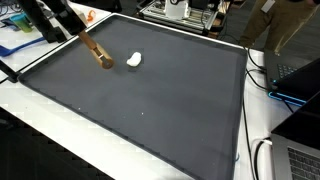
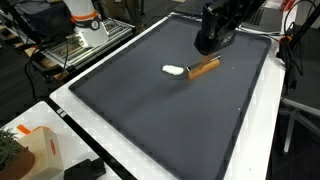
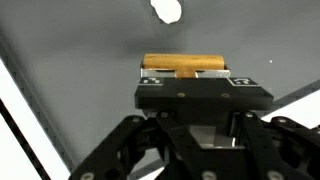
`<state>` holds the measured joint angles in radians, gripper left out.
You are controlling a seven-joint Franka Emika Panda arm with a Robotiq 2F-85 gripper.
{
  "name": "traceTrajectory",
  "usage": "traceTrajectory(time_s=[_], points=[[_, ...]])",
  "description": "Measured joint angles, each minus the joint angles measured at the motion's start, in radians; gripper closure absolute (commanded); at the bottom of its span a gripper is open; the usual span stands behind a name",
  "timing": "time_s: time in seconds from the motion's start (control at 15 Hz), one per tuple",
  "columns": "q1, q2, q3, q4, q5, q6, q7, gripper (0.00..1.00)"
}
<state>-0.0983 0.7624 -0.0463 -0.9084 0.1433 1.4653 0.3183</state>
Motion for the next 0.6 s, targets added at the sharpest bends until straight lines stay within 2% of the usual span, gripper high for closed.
traceTrajectory(time_s=[0.27,0.6], points=[[0.009,0.023,0.0,0.0,-0.001,0.061,0.0,0.78],[0.034,0.05,-0.002,0.0,-0.058,0.053,-0.009,0.78]])
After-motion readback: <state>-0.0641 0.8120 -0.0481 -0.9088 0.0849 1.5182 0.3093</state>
